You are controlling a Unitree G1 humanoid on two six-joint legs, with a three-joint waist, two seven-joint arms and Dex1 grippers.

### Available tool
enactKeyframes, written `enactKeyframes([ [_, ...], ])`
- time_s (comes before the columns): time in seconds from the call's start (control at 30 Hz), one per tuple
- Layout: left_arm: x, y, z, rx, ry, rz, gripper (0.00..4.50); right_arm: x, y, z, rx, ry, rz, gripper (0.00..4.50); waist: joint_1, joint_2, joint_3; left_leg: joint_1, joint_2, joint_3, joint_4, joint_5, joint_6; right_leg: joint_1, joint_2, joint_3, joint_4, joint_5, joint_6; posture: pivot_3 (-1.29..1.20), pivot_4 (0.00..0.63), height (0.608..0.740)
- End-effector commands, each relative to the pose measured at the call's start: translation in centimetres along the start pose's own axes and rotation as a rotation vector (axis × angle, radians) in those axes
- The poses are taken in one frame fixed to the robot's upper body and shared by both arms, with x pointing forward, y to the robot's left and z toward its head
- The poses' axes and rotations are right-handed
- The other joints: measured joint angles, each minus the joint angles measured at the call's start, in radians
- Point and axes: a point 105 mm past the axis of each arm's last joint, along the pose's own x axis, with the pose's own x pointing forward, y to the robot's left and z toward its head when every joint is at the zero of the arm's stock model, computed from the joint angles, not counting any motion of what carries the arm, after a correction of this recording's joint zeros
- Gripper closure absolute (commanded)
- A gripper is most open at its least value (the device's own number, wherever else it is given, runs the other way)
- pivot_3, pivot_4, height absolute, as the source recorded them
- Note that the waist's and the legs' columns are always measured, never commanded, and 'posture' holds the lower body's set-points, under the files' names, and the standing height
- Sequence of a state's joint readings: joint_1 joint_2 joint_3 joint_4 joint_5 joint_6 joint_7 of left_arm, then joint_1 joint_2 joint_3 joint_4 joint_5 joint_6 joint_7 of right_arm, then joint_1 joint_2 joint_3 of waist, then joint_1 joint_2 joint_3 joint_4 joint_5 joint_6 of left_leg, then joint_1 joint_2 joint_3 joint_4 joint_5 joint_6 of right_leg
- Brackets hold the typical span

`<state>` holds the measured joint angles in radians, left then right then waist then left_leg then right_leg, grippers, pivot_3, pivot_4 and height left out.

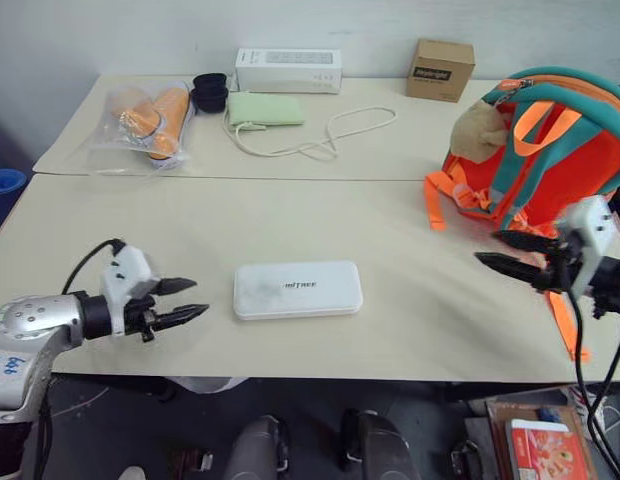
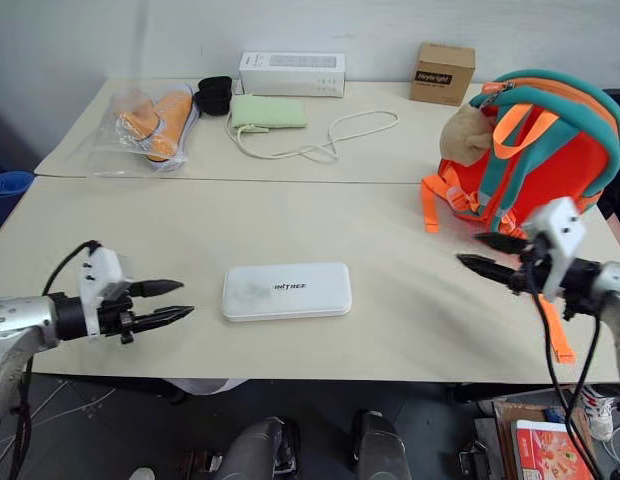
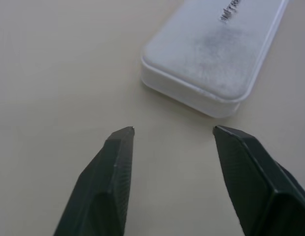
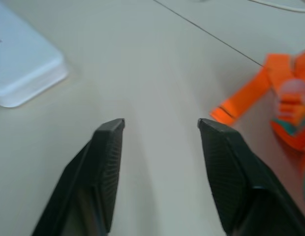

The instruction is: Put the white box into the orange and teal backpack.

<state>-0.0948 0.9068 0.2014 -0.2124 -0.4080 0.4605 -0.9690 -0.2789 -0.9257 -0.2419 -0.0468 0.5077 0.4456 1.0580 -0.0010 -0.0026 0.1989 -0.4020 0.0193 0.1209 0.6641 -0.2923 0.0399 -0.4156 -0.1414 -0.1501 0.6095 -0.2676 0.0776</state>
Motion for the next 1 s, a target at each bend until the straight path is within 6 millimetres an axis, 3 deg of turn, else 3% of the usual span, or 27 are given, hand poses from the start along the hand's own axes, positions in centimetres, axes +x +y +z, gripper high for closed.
enactKeyframes([
  [0.03,0.8,0.5,0.3,0.083,0.042,-0.021,3.07,2.8,2.1,0.8,-0.072,-0.001,0.129,3.25,0.0,0.0,0.0,0.0,0.0,0.0,0.0,0.0,0.0,0.0,0.0,0.0,0.0,0.0,0.0,0.0,0.15,0.74],
  [0.13,1.6,1.3,0.1,0.093,0.07,0.002,4.06,5.1,2.9,0.3,-0.113,0.034,0.18,4.35,0.0,0.0,0.0,-0.001,0.0,0.0,0.0,0.0,0.0,-0.001,0.0,0.0,0.0,0.0,0.0,0.0,0.15,0.74],
  [0.17,1.9,1.5,0.1,0.087,0.073,0.01,4.41,5.6,2.9,0.0,-0.12,0.049,0.182,4.5,0.0,0.0,0.0,-0.001,0.0,0.0,0.0,0.0,0.0,-0.001,0.0,0.0,0.0,0.0,0.0,0.0,0.15,0.74],
  [0.2,2.2,1.7,0.2,0.083,0.073,0.012,4.46,6.0,2.9,-0.3,-0.124,0.06,0.183,4.5,0.0,0.0,0.0,-0.002,0.0,0.001,0.0,0.0,0.0,-0.002,0.0,0.0,0.001,0.0,0.0,0.0,0.15,0.74],
  [0.53,5.4,0.3,1.6,0.063,0.03,-0.085,4.46,8.9,5.0,-1.2,-0.152,0.092,0.254,4.5,0.0,0.0,0.0,-0.003,-0.001,0.002,0.001,0.001,0.001,-0.002,0.007,-0.002,0.004,0.001,0.001,0.0,0.15,0.74],
  [0.8,7.6,-0.2,2.1,0.089,0.016,-0.139,4.46,8.2,6.2,-2.0,-0.143,0.119,0.271,4.5,0.003,0.0,0.0,-0.002,-0.001,0.002,0.003,0.002,0.001,-0.002,0.007,0.0,0.007,0.001,0.001,0.0,0.15,0.74],
  [1.0,7.1,0.8,1.5,0.064,0.034,-0.114,4.46,7.6,5.8,-2.8,-0.136,0.144,0.239,4.5,0.0,0.0,0.0,-0.002,-0.001,0.002,0.003,0.002,0.001,-0.002,0.007,0.0,0.007,0.001,0.001,0.0,0.15,0.74],
])
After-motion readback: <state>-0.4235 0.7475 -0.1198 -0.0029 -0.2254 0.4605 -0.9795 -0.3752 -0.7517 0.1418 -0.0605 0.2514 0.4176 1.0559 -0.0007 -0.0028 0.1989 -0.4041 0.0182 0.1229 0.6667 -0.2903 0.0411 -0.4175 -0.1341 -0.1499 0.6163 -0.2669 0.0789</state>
